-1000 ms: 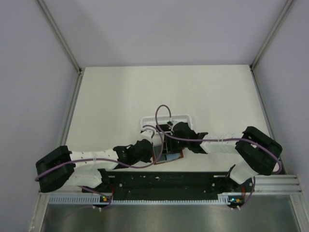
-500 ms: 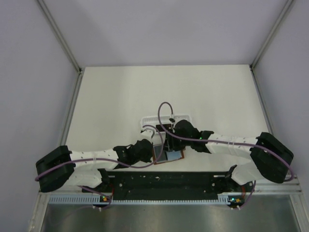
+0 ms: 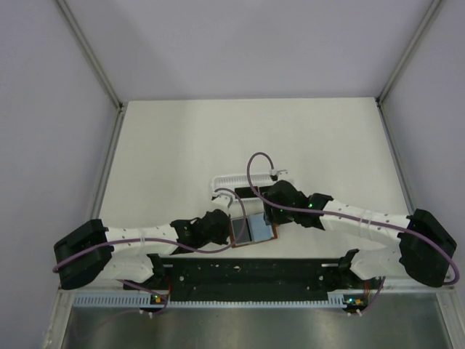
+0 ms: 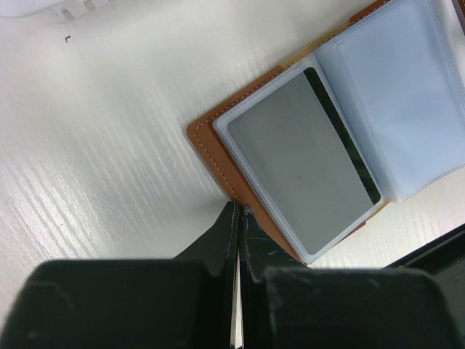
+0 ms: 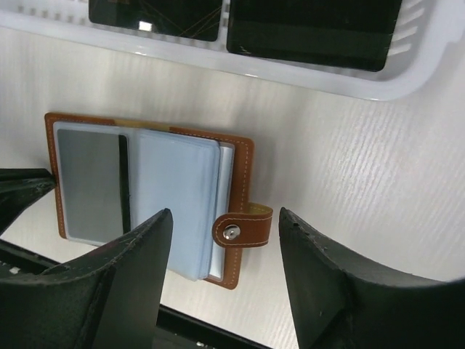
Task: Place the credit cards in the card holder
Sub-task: Insert the credit card into the card holder, then close the card holder at the center of the board.
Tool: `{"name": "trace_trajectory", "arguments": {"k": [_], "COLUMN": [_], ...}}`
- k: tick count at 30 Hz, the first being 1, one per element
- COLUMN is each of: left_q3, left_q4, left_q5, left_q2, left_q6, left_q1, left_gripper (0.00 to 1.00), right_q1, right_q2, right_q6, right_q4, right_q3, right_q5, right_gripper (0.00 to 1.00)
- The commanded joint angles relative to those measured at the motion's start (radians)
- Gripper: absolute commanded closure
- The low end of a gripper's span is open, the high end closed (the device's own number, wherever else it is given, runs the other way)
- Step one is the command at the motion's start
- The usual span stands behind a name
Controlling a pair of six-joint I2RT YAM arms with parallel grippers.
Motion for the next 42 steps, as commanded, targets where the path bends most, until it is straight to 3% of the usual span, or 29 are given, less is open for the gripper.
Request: {"name": "trace_trajectory", "arguments": {"k": [1,12,22,29,35,42], "left_q3": [0.019,0.013,0.020,0.019,0.011,-0.041], "left_q4": [0.042,0.042,0.043,0.043,0.043,0.089], "left_q5": [0.006,0.001,0.001,0.007,0.001,-0.005], "left_q2": [0.011,0.003,0.008,0.011,0.000,-0.057], "left_q6": [-0.001,-0.004,-0.001,0.001,-0.008,-0.062], "left_q1": [0.001,0.001,0.001,0.001,0.002,0.004], "left_gripper": [1.00,1.00,1.00,1.00,1.00,1.00], "right_q1": [0.014,0.014,0.014,0.014,0.014,0.014], "right_q2": [0.018,0.115,0.075,-0.027,-0.152,-0.049], "right_q6": [0.000,-0.001,0.005,-0.020,-0.014,0.091], "right_q4": [-0.070,-0.087,-0.120,-0.045,0.215,0.514], "right_q3": [0.059,0.082,0.093,0.082,-0.009,-0.104], "right_q5": [0.072,0.068,0.086,-0.021,-0.214,-0.463], "right_gripper": [0.39,0.43,0.99,1.00,1.00,1.00]}}
